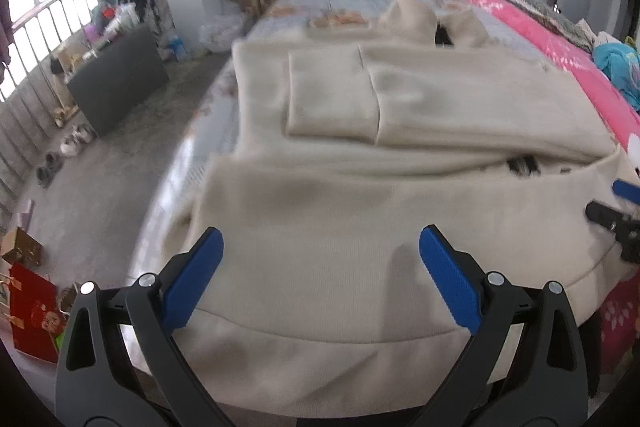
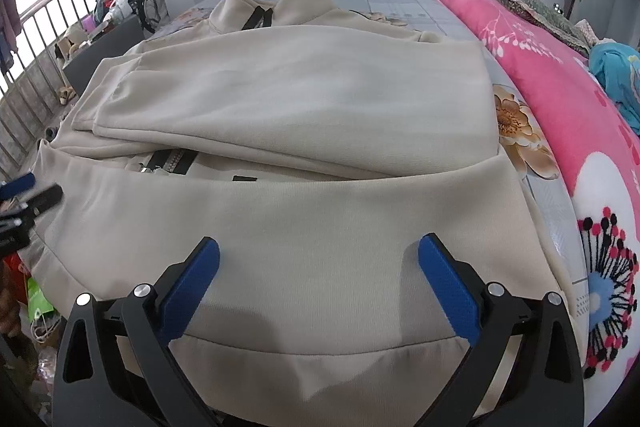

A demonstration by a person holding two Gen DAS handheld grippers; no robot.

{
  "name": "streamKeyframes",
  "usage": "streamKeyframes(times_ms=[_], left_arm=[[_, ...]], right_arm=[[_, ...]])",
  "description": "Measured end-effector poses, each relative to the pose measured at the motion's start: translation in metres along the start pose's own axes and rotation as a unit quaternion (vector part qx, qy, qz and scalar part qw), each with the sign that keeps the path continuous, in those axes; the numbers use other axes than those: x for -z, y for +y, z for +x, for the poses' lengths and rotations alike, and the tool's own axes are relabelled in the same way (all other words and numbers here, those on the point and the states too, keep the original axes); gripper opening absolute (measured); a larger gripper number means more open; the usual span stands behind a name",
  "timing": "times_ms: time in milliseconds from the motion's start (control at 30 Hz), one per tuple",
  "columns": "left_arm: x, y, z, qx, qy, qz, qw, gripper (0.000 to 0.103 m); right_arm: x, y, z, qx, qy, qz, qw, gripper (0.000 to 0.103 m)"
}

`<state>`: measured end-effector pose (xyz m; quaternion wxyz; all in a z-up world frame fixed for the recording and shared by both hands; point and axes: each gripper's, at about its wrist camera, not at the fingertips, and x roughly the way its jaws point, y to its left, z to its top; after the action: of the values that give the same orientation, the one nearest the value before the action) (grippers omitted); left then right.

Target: Fold large clothes

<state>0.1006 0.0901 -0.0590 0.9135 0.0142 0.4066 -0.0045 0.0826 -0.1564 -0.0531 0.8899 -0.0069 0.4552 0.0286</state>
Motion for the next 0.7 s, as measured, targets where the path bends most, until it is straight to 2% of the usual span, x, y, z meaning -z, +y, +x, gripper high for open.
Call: streamKeyframes(times_ms=[133,300,433,700], left_arm=[[-0.014,-0.013,-0.015,0.005,-0.021,0.008,0.9997,0.095],[-0.02,-0.039,0.006,-0.021,0.017,0.029,0.9992,0.095],[-0.018,-0.048,0.025,-0.014,0.05,0.027,0.9983,0.095],[-0.013,-0.044,0.025,-0.007,0.045,0.013,0.9989,0.095]], right_arm=[[0.0,0.0,0.0,0.001,0.001,0.001,1.0,0.097],[-0.002,0.0,0.001,0.003,0.004,0.001,1.0,0.097],[-0.004,0.0,0.002,0.003,0.01,0.0,1.0,0.097],[-0.005,0.0,0.002,0.003,0.014,0.0,1.0,0.097]])
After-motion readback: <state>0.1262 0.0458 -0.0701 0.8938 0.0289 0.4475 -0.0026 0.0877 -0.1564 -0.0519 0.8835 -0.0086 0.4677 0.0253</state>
